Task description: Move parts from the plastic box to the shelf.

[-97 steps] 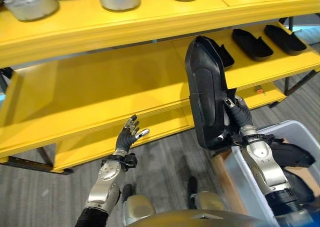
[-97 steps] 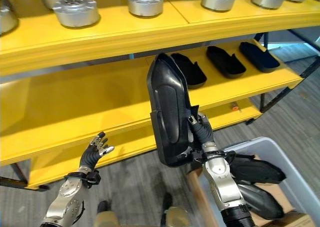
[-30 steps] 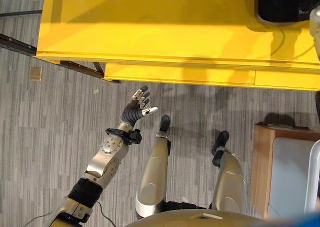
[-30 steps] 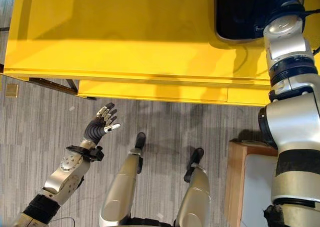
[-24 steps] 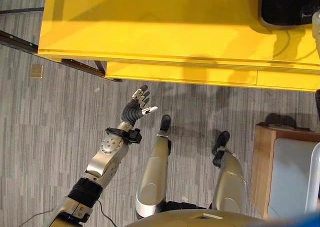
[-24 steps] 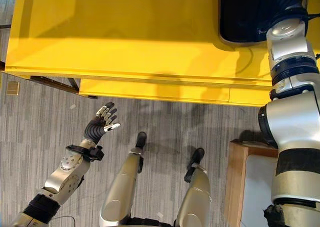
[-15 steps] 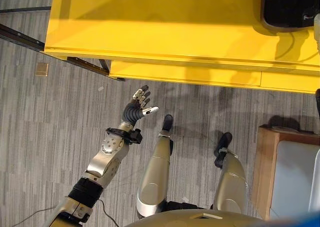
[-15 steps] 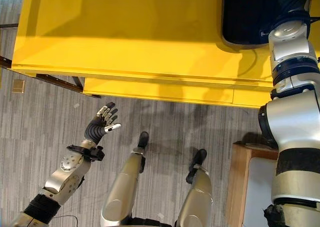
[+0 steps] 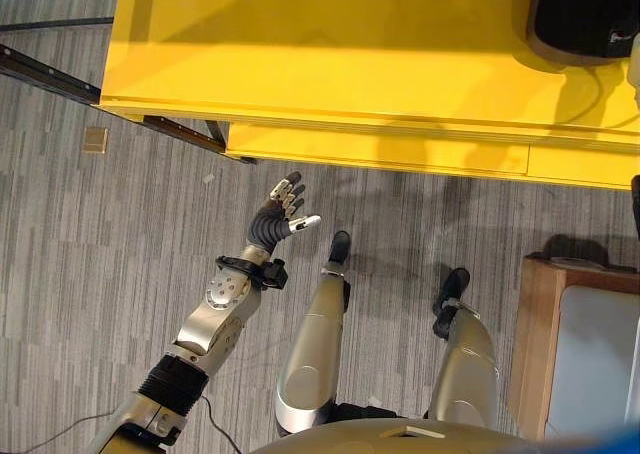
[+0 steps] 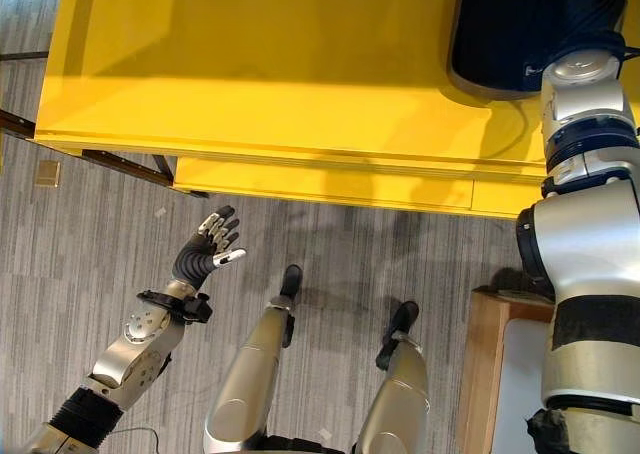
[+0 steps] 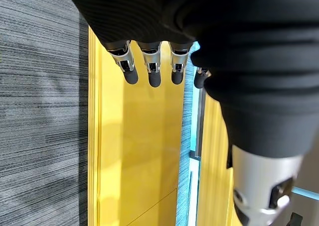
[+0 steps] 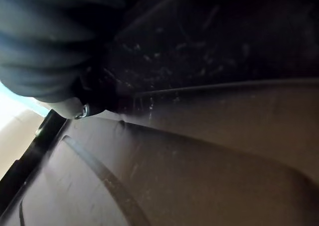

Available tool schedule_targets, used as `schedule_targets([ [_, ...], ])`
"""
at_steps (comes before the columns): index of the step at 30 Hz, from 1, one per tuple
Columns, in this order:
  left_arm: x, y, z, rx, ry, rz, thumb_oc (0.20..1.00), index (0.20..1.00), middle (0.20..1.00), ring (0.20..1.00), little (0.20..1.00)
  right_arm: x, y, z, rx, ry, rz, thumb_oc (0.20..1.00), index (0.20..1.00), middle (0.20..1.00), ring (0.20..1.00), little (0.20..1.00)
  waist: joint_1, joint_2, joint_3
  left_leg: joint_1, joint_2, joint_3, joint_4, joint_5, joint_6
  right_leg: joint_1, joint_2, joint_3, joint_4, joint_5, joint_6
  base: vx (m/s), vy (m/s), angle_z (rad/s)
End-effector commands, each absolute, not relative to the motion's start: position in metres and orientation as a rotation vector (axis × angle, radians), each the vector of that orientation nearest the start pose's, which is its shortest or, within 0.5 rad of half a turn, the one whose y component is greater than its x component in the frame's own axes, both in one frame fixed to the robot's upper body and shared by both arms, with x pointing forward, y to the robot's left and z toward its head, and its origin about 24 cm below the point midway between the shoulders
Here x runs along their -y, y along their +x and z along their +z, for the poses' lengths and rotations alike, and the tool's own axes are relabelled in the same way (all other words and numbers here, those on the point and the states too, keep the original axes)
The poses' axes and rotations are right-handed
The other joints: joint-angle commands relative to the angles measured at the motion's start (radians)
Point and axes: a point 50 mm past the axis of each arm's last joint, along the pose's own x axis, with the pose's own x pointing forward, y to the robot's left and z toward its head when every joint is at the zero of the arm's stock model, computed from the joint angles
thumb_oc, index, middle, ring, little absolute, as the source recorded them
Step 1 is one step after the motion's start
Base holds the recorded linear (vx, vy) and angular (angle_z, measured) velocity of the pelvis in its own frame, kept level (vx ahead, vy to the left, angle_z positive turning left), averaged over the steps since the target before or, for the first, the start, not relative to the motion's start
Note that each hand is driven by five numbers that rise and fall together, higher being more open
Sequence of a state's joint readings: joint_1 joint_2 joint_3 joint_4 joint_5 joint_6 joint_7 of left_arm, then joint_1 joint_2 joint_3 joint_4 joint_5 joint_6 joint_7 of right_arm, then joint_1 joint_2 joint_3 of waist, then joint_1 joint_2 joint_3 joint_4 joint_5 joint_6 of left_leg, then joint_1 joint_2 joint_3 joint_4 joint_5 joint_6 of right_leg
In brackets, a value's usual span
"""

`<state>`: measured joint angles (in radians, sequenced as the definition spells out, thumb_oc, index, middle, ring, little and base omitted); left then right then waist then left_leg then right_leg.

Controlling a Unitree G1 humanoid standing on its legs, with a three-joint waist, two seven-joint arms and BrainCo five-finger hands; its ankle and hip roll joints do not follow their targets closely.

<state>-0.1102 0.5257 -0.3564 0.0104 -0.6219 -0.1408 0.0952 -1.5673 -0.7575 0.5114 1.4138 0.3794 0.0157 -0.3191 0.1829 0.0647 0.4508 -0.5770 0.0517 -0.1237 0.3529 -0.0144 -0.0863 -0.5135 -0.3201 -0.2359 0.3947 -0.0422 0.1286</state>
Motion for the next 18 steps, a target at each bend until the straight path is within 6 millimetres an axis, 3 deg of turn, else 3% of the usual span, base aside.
schedule_targets([
  [1,-0.166,0.259,0.085,0.135,-0.113,-0.254,1.000,1.000,1.000,1.000,1.000,0.308,0.375,0.377,0.373,-0.350,-0.727,0.200,0.200,0.200,0.200,0.200,0.005,-0.018,-0.048,-0.056,0.000,0.053,0.046,-0.001,0.038,0.037,0.039,0.018,0.052,-0.026,-0.024,0.00,0.000,0.00],
  [6,-0.167,0.259,0.085,0.133,-0.109,-0.250,1.000,1.000,1.000,1.000,1.000,0.301,0.377,0.379,0.370,-0.393,-0.713,0.200,0.200,0.200,0.200,0.200,0.008,-0.018,-0.044,-0.060,-0.001,0.050,0.053,-0.004,0.039,0.037,0.039,0.018,0.054,-0.026,-0.025,0.00,0.000,0.00],
  [7,-0.168,0.259,0.085,0.134,-0.109,-0.250,1.000,1.000,1.000,1.000,1.000,0.297,0.379,0.380,0.367,-0.445,-0.702,0.238,0.238,0.238,0.238,0.238,0.008,-0.020,-0.043,-0.061,-0.001,0.050,0.053,-0.003,0.039,0.037,0.039,0.017,0.055,-0.026,-0.025,0.00,0.000,0.00],
  [8,-0.167,0.259,0.085,0.134,-0.110,-0.253,1.000,1.000,1.000,1.000,1.000,0.295,0.379,0.381,0.365,-0.511,-0.706,1.000,1.000,1.000,1.000,1.000,0.007,-0.021,-0.041,-0.062,-0.002,0.051,0.055,-0.003,0.040,0.039,0.041,0.017,0.055,-0.026,-0.025,0.00,0.000,0.00],
  [18,-0.167,0.261,0.082,0.124,-0.109,-0.245,1.000,1.000,1.000,1.000,1.000,0.294,0.380,0.381,0.379,-0.470,-0.700,1.000,1.000,1.000,1.000,1.000,0.000,-0.028,-0.041,-0.062,-0.004,0.049,0.057,-0.006,0.041,0.034,0.042,0.021,0.061,-0.030,-0.026,0.00,0.000,0.00],
])
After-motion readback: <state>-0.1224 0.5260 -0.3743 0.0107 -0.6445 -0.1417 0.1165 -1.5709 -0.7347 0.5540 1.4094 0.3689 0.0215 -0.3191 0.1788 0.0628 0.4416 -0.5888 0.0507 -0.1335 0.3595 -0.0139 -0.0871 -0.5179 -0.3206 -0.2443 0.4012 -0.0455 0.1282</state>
